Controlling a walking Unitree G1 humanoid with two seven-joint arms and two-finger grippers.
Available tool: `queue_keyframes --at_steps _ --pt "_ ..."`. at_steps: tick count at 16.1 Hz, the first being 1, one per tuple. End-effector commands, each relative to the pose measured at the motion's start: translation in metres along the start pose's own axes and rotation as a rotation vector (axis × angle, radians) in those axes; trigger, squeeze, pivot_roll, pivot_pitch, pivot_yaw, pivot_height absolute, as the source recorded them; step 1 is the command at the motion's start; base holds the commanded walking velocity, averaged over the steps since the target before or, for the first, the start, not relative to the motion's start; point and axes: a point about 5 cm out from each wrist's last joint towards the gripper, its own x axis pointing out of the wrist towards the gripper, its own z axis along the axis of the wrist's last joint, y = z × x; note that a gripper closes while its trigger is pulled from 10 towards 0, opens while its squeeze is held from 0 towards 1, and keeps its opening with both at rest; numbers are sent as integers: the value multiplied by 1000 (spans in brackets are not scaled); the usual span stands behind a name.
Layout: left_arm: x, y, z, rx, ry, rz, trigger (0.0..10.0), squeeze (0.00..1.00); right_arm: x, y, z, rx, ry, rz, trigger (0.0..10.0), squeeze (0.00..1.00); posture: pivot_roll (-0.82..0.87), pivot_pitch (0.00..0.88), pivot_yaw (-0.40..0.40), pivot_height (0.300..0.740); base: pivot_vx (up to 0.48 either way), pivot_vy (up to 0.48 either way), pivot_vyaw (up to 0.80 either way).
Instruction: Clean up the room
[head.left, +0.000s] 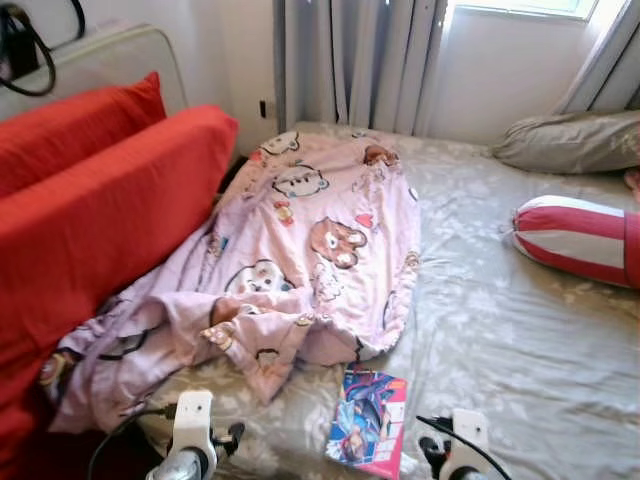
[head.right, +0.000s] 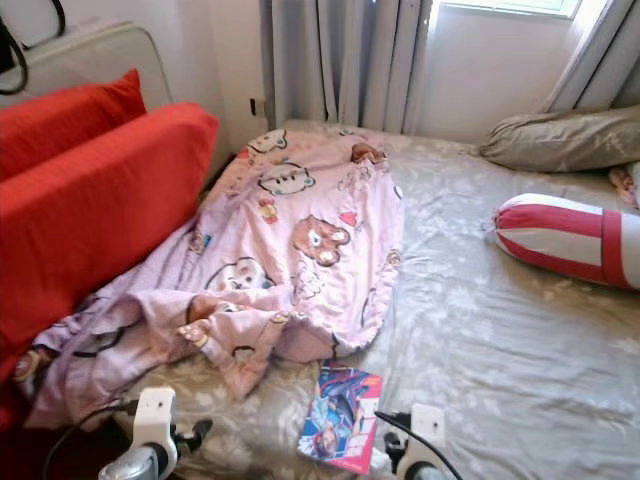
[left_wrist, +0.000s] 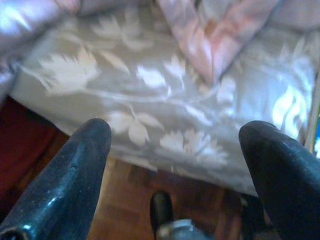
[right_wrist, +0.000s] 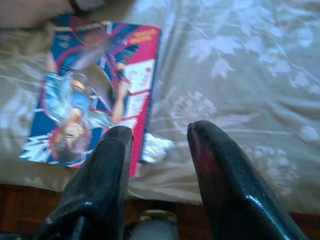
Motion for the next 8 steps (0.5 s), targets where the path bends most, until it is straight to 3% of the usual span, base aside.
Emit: queue_keyframes --at_steps 1,3,5,8 --pt "2 0 9 -18 -41 0 10000 0 1 -3 10 0 -39 -8 10000 0 15 0 -29 740 0 0 0" --pt "7 -3 52 -54 -240 -16 10000 0 5 5 45 -15 -204 41 10000 0 9 0 -25 740 0 0 0" --pt "7 -9 87 -40 -399 -66 10000 0 4 13 79 -34 -374 81 10000 0 -2 0 -19 740 0 0 0" --pt "2 -7 103 -42 -508 -63 10000 0 -3 19 106 -53 -551 102 10000 0 -21 0 -9 740 0 0 0"
